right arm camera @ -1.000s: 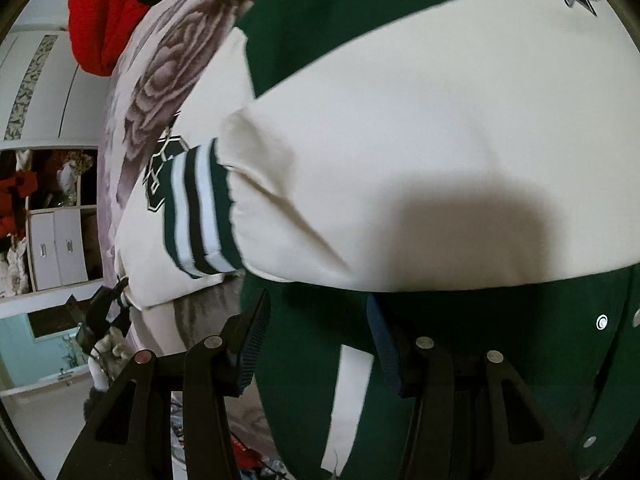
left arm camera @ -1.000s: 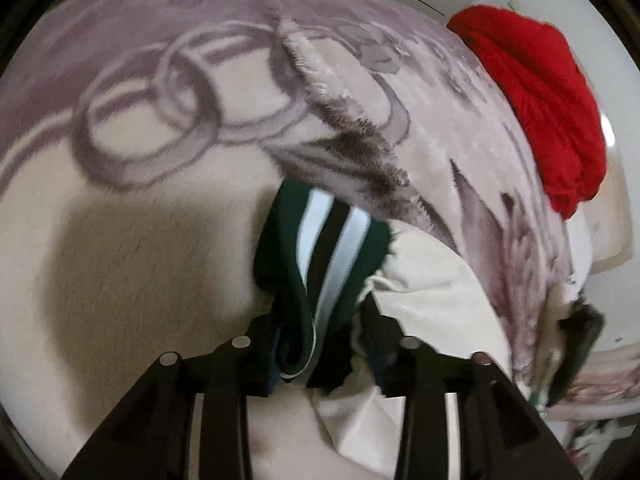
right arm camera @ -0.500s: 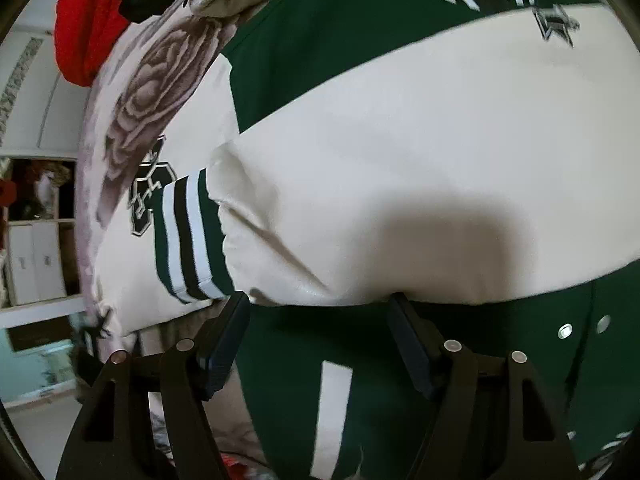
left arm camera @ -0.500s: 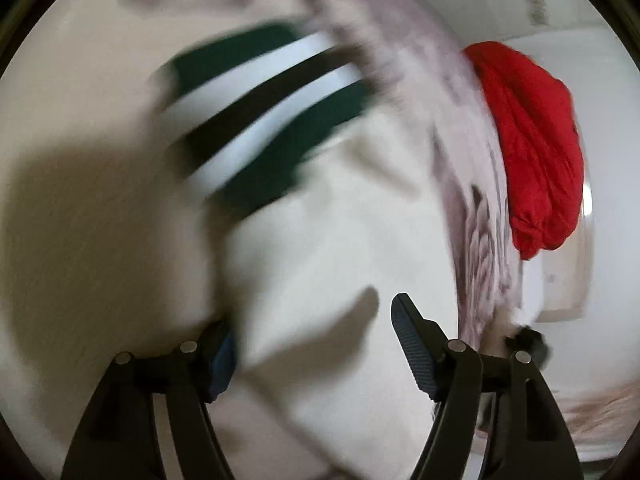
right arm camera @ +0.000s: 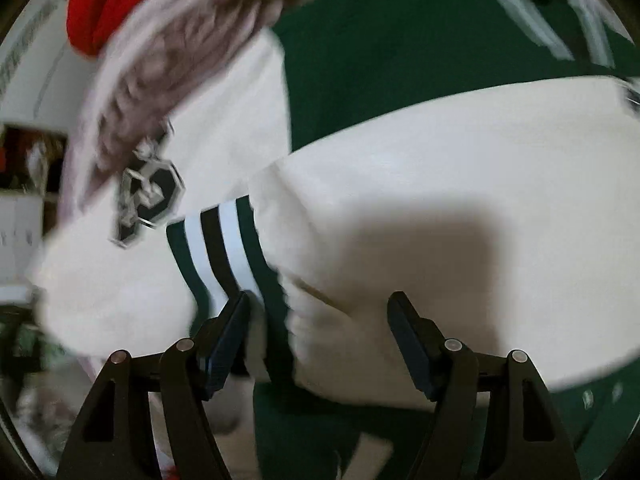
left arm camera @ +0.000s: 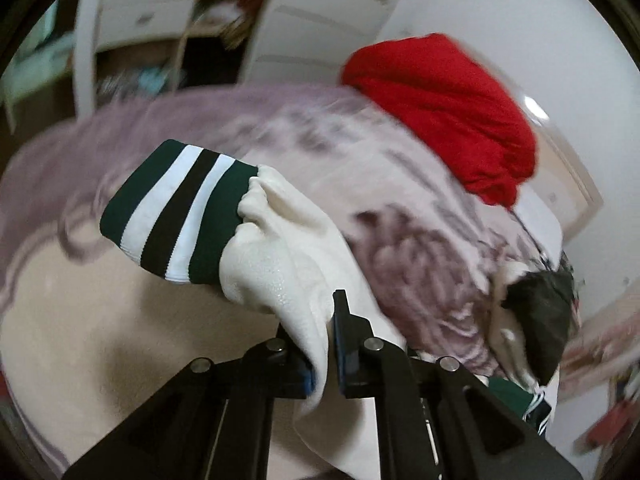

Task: Fold large clothes

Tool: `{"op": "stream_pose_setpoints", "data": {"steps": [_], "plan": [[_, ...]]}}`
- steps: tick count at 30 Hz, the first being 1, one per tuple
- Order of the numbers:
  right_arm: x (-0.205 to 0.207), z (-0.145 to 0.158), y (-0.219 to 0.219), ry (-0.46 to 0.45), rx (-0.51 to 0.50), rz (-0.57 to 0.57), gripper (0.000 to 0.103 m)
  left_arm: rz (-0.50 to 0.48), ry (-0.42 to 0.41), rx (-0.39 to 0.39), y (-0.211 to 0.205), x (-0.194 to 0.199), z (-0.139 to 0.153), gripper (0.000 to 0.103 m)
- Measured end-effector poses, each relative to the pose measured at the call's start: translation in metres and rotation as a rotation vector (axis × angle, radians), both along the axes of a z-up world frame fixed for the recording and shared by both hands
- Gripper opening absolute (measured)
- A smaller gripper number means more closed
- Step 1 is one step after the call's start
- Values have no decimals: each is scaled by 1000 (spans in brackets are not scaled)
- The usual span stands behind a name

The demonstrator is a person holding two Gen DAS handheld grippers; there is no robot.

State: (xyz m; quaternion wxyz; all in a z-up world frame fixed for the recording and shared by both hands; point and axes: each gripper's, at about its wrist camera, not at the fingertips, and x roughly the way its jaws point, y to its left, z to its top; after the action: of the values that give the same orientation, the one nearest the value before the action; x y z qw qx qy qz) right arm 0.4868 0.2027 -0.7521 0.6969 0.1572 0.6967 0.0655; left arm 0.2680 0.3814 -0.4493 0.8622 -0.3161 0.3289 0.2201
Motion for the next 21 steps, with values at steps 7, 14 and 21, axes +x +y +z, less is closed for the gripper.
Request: {"op": "stream_pose_setpoints", "data": {"steps": [7, 14, 21], "plan": [[1, 56, -69, -98, -122, 14, 74, -249, -80, 141, -127, 33, 76, 3], [-52, 81, -224, -55, -145, -149, 74, -624, -49, 165, -347, 70, 79, 3], [-133, 74, -404, 35, -161, -389, 74, -974, 173, 180, -560, 88, -22, 3]]}}
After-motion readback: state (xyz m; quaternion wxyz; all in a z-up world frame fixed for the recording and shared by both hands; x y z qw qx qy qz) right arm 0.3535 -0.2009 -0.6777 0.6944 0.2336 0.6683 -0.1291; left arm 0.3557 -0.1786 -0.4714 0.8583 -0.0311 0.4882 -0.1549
